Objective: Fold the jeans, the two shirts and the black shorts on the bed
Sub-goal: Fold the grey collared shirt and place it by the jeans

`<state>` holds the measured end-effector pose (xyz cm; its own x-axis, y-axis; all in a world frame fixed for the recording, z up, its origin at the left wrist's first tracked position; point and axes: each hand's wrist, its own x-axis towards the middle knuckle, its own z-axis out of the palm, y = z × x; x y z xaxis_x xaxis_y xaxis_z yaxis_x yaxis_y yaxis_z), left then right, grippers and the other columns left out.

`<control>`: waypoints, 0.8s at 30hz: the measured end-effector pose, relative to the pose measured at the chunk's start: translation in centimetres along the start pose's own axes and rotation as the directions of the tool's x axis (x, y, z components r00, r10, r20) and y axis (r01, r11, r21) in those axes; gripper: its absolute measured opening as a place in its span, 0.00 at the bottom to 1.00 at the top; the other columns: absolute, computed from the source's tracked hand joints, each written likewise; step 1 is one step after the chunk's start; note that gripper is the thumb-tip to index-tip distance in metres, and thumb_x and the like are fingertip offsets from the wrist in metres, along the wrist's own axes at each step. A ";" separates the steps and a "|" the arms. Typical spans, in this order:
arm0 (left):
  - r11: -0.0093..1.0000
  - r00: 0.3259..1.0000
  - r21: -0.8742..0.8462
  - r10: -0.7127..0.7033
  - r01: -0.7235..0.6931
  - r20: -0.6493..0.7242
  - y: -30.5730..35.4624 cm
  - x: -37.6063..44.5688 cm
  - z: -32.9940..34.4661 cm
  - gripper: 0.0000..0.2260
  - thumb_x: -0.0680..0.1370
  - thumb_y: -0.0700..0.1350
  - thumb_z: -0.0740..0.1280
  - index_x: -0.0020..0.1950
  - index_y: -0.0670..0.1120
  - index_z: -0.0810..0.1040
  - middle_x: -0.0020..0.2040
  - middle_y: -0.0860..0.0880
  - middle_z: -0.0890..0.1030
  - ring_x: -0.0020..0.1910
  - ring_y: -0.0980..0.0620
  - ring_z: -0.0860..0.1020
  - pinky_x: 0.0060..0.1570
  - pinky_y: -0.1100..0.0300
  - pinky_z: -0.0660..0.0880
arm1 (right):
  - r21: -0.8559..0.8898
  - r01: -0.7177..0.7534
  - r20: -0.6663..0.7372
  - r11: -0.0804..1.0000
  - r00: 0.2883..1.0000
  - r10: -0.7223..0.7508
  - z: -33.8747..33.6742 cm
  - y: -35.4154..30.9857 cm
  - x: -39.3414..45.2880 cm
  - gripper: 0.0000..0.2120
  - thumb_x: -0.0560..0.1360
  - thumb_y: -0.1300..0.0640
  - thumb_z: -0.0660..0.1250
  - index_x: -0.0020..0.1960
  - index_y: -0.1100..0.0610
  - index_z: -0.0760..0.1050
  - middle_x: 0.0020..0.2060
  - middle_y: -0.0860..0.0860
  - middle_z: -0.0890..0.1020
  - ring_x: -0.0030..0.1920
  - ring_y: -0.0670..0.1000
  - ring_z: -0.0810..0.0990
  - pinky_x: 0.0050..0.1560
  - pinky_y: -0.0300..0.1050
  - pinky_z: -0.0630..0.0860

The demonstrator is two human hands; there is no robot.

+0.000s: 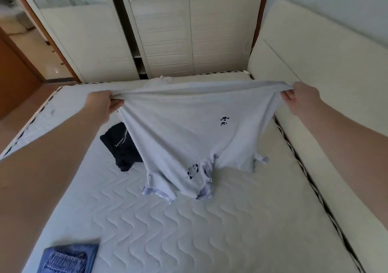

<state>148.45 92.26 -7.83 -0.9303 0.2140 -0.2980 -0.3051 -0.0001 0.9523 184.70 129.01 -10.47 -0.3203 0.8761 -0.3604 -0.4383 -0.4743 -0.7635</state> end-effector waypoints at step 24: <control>0.818 0.872 0.346 -0.490 0.459 0.000 -27.5 -8.2 -12.6 0.07 0.83 0.36 0.59 0.59 0.35 0.73 0.59 0.34 0.77 0.51 0.39 0.79 0.58 0.43 0.73 | -0.472 -0.377 -0.360 0.797 0.908 0.216 -26.0 17.6 -7.8 0.09 0.81 0.64 0.58 0.61 0.59 0.68 0.59 0.60 0.73 0.49 0.55 0.78 0.37 0.40 0.82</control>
<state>161.95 78.19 -32.43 -0.6617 0.1865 -0.7262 -0.6065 0.4363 0.6647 201.33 116.06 -34.97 -0.0824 0.7241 -0.6848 0.1675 -0.6673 -0.7257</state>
